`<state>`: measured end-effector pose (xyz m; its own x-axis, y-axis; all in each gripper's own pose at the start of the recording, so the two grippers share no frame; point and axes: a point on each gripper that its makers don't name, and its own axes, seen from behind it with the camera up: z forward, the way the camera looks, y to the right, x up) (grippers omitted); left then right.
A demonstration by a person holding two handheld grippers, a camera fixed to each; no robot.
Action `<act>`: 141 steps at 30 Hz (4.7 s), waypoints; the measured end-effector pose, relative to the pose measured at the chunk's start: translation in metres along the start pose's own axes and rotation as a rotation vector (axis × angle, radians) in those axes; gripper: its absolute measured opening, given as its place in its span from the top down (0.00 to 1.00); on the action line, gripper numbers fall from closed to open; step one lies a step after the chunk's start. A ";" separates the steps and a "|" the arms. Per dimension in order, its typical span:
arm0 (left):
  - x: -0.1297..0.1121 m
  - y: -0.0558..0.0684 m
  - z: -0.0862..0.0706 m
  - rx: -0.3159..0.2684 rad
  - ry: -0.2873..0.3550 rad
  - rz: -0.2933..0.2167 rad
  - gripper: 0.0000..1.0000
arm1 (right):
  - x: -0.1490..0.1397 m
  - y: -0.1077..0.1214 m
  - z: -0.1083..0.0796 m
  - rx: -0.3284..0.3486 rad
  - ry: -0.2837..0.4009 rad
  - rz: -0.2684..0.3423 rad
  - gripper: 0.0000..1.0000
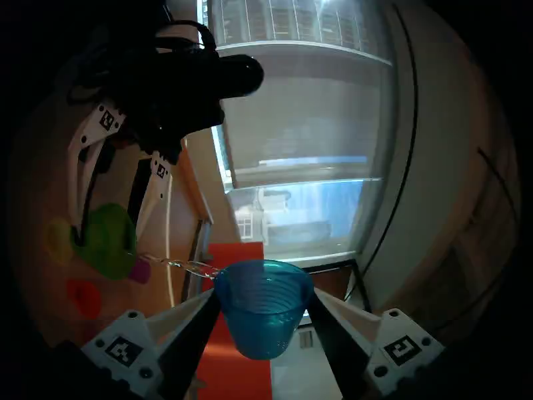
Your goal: Pour water
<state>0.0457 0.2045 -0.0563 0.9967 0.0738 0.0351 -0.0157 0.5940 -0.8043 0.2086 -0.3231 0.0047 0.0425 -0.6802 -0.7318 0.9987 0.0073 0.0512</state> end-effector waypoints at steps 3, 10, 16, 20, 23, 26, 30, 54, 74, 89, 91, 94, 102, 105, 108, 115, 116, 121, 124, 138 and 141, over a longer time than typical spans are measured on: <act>0.001 0.000 0.001 -0.001 0.002 0.000 0.14 | 0.000 0.001 0.000 0.001 -0.001 -0.010 0.10; -0.002 -0.002 0.002 0.004 0.000 -0.006 0.14 | -0.001 0.006 0.001 -0.006 -0.003 -0.040 0.10; -0.003 -0.003 0.002 0.004 -0.001 -0.011 0.14 | -0.001 0.009 0.002 -0.016 -0.008 -0.082 0.10; -0.001 -0.003 0.003 0.002 0.002 -0.011 0.14 | -0.002 0.010 0.003 -0.018 -0.013 -0.114 0.11; -0.001 -0.004 0.004 -0.001 0.003 -0.011 0.14 | -0.002 0.009 0.003 -0.016 -0.014 -0.130 0.10; -0.001 -0.004 0.005 0.000 0.003 -0.011 0.14 | -0.001 0.009 0.004 -0.018 -0.014 -0.141 0.10; -0.002 -0.006 0.005 0.003 0.004 -0.011 0.14 | 0.000 0.011 0.003 -0.025 -0.013 -0.159 0.10; 0.003 -0.007 0.005 0.013 0.011 -0.009 0.14 | 0.006 0.016 0.002 -0.045 -0.001 -0.073 0.10; 0.009 -0.008 0.002 0.026 0.017 0.010 0.14 | -0.005 -0.001 -0.009 -0.017 0.002 0.600 0.10; 0.014 -0.012 -0.001 0.041 0.023 0.032 0.14 | -0.012 -0.007 -0.010 0.045 -0.002 1.102 0.11; 0.015 -0.012 -0.001 0.044 0.024 0.033 0.14 | -0.014 -0.009 -0.009 0.055 -0.003 1.155 0.11; 0.016 -0.014 -0.003 0.049 0.025 0.036 0.14 | -0.016 -0.012 -0.009 0.074 -0.008 1.225 0.11; 0.020 -0.019 -0.006 0.062 0.028 0.038 0.14 | -0.016 -0.017 -0.010 0.105 0.002 1.335 0.11; 0.022 -0.022 -0.007 0.072 0.028 0.041 0.14 | -0.016 -0.017 -0.012 0.110 0.001 1.357 0.11; 0.023 -0.025 -0.008 0.081 0.027 0.042 0.14 | -0.019 -0.020 -0.014 0.115 -0.007 1.373 0.11; 0.026 -0.032 -0.012 0.102 0.025 0.046 0.14 | -0.031 -0.030 -0.024 0.114 -0.043 1.395 0.11; 0.026 -0.033 -0.013 0.106 0.024 0.049 0.14 | -0.033 -0.032 -0.026 0.114 -0.048 1.398 0.10; 0.029 -0.040 -0.017 0.123 0.021 0.053 0.14 | -0.042 -0.042 -0.035 0.117 -0.064 1.421 0.11; 0.030 -0.043 -0.019 0.134 0.022 0.054 0.14 | -0.047 -0.046 -0.041 0.119 -0.074 1.435 0.10; 0.025 -0.065 -0.031 0.185 -0.010 0.060 0.14 | -0.073 -0.073 -0.070 0.110 -0.135 1.438 0.11; 0.023 -0.069 -0.033 0.194 -0.024 0.061 0.14 | -0.076 -0.077 -0.075 0.110 -0.139 1.437 0.10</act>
<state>0.0718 0.1388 -0.0191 0.9913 0.1318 0.0058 -0.0932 0.7307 -0.6763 0.1308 -0.2176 0.0055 0.9779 -0.1983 0.0667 0.0886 0.6812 0.7267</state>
